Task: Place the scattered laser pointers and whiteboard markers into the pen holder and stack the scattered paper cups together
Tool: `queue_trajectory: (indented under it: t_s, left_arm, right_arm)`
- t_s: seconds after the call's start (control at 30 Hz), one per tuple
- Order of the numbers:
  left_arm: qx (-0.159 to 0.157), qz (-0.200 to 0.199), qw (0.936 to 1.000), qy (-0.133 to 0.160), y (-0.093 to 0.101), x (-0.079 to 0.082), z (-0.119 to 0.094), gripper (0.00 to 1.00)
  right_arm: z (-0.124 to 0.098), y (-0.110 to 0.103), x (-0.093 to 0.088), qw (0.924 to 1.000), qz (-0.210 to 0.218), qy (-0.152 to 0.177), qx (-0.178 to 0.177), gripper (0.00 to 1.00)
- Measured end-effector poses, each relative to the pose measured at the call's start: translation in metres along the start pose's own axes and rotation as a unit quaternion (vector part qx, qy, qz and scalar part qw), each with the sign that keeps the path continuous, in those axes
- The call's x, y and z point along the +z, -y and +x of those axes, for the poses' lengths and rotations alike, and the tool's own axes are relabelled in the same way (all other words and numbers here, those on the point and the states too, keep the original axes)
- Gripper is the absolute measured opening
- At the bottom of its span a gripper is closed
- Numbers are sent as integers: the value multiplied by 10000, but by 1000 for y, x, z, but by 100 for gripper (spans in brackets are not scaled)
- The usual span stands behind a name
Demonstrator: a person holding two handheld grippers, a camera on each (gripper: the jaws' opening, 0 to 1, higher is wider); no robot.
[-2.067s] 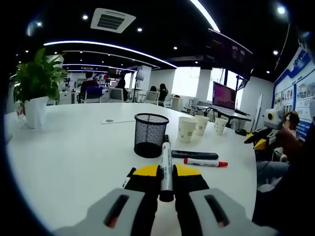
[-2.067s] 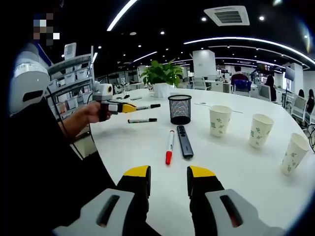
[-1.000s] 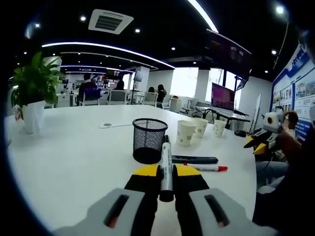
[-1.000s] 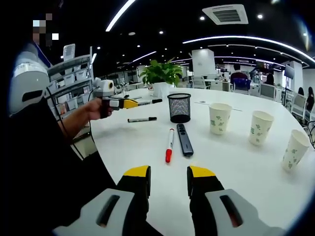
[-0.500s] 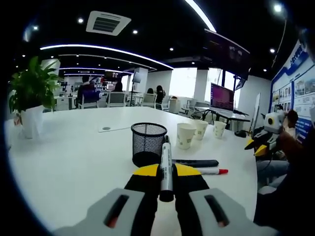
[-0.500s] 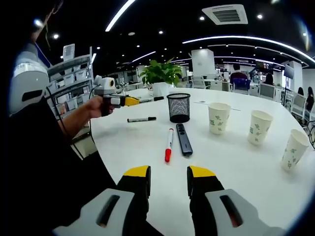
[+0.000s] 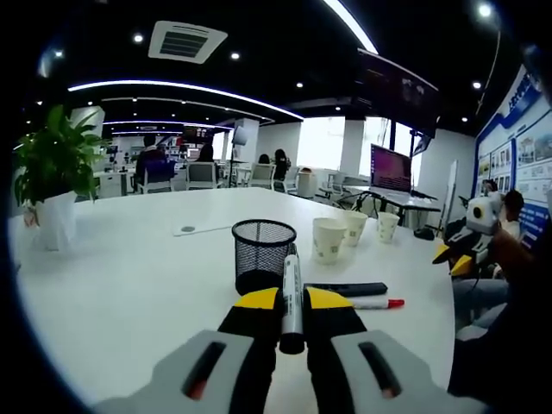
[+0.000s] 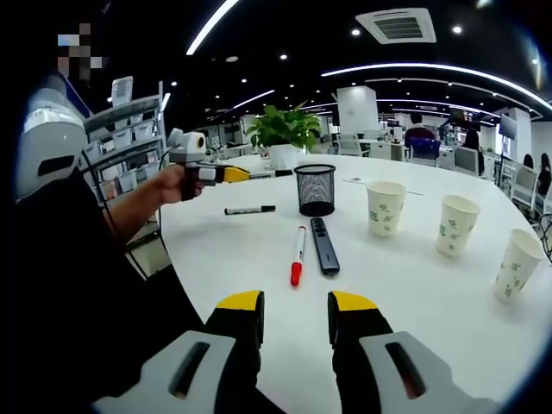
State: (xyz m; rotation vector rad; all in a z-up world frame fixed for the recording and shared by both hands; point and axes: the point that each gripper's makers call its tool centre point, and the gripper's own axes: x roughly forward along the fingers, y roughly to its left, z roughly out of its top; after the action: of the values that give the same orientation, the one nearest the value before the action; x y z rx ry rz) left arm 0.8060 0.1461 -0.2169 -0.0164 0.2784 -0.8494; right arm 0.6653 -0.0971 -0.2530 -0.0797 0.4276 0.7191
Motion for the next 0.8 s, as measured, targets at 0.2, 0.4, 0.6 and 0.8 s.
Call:
queue_trajectory:
  t_s: [0.2,0.4,0.6,0.8]
  left_arm:
    - [2,-2,10000,35,-1,3,1,13]
    - [-8,9,10000,85,-1,8,2,13]
    - [-10,59,9999,119,-1,15,6,13]
    - [2,94,9999,144,-2,19,8,13]
  right_arm:
    - [1,0,1,10000,0,1,2,32]
    - [3,-1,-2,10000,20,-14,22,32]
    - [3,-1,-3,10000,43,-8,22,32]
    - [1,-1,-4,10000,59,-6,9,32]
